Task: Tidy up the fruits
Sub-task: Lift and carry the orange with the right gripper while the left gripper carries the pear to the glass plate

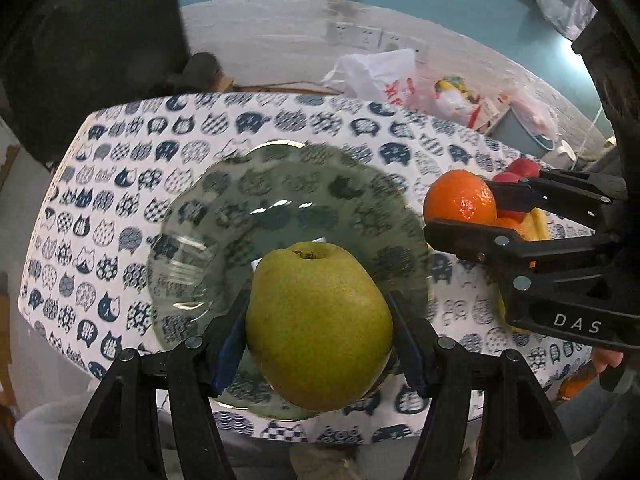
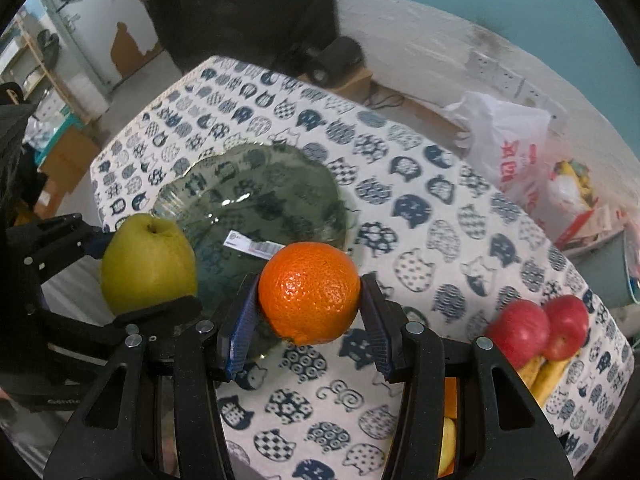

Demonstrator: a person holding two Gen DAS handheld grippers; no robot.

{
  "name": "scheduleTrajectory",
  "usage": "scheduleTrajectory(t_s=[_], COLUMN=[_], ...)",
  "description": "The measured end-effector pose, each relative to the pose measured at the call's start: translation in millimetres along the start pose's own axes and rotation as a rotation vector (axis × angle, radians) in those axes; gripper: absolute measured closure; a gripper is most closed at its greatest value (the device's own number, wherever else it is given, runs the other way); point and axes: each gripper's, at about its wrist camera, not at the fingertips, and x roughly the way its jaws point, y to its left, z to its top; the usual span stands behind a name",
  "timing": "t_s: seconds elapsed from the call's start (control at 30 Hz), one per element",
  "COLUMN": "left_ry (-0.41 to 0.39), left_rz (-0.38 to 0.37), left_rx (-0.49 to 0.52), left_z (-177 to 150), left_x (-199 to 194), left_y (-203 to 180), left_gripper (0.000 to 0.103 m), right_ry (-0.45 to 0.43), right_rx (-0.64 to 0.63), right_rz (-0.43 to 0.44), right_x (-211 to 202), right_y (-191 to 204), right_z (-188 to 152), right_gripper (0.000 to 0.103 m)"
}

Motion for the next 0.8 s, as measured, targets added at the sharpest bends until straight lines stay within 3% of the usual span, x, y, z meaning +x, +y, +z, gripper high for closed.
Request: scheduleTrajectory(t_s=[0.37, 0.8], left_ry=[0.076, 0.154], left_rz=[0.014, 0.010], left_rx=[-0.065, -0.103], left_z=[-13.3, -21.5], left_x=[26.5, 50.8], left_y=[38.0, 49.9], left_gripper=[0.036, 0.036], right_ry=[0.102, 0.155], right_rx=[-0.045, -0.058], right_rz=[0.017, 0.030], right_x=[44.6, 65.7], right_y=[23.1, 28.2], right_z=[0.2, -4.5], right_gripper=[0.054, 0.054])
